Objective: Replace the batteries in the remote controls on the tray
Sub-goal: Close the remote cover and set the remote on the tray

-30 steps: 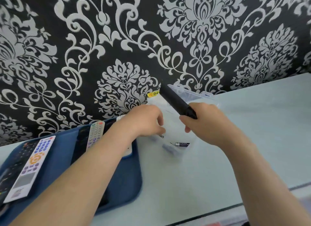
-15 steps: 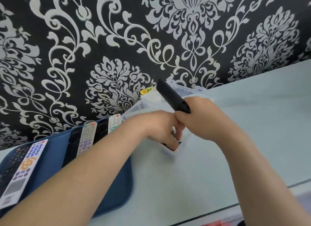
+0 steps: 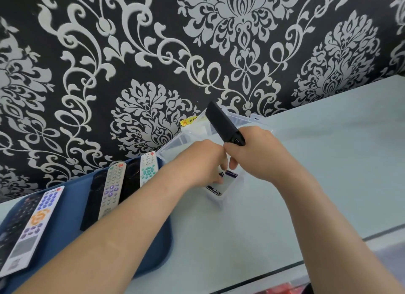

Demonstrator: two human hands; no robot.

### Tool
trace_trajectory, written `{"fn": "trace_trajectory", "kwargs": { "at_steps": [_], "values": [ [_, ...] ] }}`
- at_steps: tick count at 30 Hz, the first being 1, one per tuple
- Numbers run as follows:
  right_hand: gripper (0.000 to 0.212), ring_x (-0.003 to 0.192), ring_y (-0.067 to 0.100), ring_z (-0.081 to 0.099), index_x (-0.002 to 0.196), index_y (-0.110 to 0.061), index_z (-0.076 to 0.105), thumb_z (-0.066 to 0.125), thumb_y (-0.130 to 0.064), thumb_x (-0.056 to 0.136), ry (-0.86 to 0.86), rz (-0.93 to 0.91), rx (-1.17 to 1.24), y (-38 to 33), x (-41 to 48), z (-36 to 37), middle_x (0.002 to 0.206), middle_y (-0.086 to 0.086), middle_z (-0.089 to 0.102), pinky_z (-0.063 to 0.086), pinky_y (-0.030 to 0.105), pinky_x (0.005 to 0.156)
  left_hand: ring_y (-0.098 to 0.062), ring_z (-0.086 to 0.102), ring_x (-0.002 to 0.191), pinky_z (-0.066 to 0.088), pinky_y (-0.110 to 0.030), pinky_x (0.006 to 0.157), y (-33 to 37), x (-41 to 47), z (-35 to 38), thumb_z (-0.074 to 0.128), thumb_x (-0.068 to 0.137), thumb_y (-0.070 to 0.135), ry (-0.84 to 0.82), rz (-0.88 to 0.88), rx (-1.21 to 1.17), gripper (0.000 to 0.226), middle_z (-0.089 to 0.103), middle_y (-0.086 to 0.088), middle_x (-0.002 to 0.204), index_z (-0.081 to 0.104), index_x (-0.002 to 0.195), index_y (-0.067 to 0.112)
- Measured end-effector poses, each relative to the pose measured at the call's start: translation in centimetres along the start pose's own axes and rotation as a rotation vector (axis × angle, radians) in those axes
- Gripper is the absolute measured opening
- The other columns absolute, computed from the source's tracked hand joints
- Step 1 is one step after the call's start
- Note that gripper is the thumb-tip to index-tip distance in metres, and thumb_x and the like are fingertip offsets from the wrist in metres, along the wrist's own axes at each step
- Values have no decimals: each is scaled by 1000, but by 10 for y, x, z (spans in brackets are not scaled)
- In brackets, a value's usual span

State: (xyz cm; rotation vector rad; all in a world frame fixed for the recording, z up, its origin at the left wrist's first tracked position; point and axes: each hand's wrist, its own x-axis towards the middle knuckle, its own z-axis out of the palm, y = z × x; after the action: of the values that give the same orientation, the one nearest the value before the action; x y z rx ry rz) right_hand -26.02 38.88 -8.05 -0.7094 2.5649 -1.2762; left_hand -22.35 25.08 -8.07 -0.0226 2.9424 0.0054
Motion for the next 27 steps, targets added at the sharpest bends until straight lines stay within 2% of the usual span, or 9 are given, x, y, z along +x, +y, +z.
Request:
{"fn": "trace_trajectory", "kwargs": {
  "at_steps": [2,6,10,14,16,19,21,24,27],
  "values": [
    [16,53,15,48,79,-11,58,52,-22,88,-4,10,12,-1,0,-1,71,1,74,35,27,52,-16,62,87,52,-27,74,1,-1,-1,72,79,24,-19,12,-24,27,66,5,98,68,105,28],
    [18,58,22,51,80,-6,58,53,-22,88,14,25,73,-1,-1,-2,73,5,74,43,33,56,-11,61,77,49,-22,64,-3,-5,-3,65,74,15,-6,-57,-181,30,63,11,83,71,99,30],
    [19,53,19,47,75,-5,54,53,-18,89,-8,37,140,-2,-3,-5,68,3,74,45,35,60,-4,53,64,44,-17,60,-3,-11,-3,68,77,15,-19,-34,-286,31,66,7,87,73,101,33],
    [19,57,22,49,70,-11,52,54,-20,87,7,59,137,-1,-2,-3,72,7,74,51,41,66,-6,56,70,49,-21,71,8,-10,-5,72,81,24,-55,49,-207,19,70,7,89,74,99,27],
    [20,58,24,49,69,-11,51,54,-20,86,17,57,128,-1,-1,-2,73,10,73,52,43,67,-10,58,75,50,-25,71,11,-8,-4,70,81,23,-15,46,-159,10,69,5,86,74,89,26],
    [17,55,18,51,73,-12,53,53,-19,89,23,52,154,-3,-3,-2,67,3,73,50,38,62,-16,61,78,50,-27,69,5,-11,-4,69,82,23,46,15,-137,4,65,5,81,71,85,24],
    [15,54,16,53,77,-11,54,53,-19,89,57,30,190,-4,-5,-4,65,1,72,50,36,59,-14,60,75,47,-24,66,-6,-18,-10,70,83,24,171,-34,-250,4,66,5,80,72,86,25],
    [17,48,13,53,81,-5,57,60,-20,90,91,-34,298,-13,-9,-5,68,6,66,44,27,50,0,54,60,40,-14,58,-17,-39,-20,73,82,24,372,-93,-583,7,66,13,73,72,79,30],
    [23,48,15,50,80,0,60,69,-20,87,8,-84,478,-26,-16,-2,67,11,60,39,23,50,1,50,53,40,-12,54,-17,-62,-20,78,78,18,460,-107,-824,17,64,17,63,72,72,33]
  ]
}}
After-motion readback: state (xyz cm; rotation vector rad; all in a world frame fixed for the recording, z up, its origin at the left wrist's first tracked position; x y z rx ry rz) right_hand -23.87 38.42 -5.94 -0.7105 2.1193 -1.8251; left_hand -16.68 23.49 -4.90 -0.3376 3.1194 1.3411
